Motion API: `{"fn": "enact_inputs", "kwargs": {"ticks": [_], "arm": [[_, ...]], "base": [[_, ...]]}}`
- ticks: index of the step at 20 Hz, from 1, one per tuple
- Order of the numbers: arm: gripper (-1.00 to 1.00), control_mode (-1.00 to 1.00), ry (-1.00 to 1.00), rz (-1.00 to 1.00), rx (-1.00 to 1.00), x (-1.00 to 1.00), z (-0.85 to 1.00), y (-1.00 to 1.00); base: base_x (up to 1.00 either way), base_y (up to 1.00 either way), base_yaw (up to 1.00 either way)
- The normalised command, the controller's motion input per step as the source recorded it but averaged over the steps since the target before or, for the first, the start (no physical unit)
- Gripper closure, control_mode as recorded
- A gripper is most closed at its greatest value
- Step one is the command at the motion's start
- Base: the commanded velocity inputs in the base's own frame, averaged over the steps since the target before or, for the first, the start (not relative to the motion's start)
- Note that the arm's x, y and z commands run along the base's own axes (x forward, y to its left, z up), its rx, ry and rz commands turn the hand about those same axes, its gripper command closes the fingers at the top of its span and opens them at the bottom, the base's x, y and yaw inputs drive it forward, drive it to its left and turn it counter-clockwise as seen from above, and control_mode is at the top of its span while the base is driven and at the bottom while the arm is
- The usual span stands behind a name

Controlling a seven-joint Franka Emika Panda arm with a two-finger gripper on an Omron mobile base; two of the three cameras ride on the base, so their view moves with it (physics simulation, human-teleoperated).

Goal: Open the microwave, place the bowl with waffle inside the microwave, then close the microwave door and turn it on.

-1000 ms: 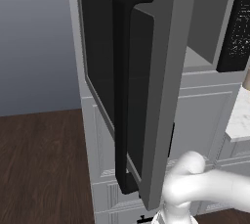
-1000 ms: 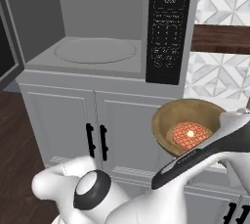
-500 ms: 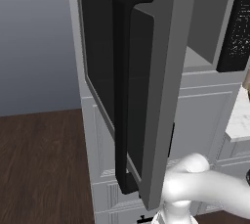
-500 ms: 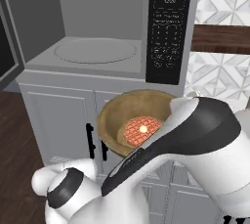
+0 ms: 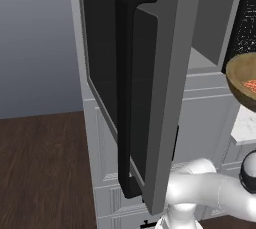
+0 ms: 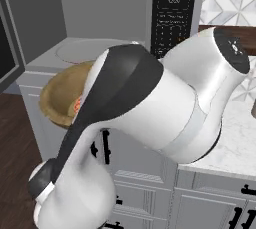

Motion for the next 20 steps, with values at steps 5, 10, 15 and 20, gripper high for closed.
{"fn": "enact_inputs", "kwargs": {"ticks": [5, 10, 15, 20], "arm": [[1.00, -1.00, 0.00, -0.02, 0.00, 0.52, 0.41, 1.00], [1.00, -1.00, 0.00, -0.13, 0.00, 0.87, 0.06, 1.00], [1.00, -1.00, 0.00, -0.28, 0.00, 1.00, -0.03, 1.00], [1.00, -1.00, 0.00, -0.37, 0.00, 0.96, -0.17, 0.71]], "base": [[0.00, 0.00, 0.00], [0.00, 0.00, 0.00], [0.00, 0.00, 0.00], [0.00, 0.00, 0.00]]}}
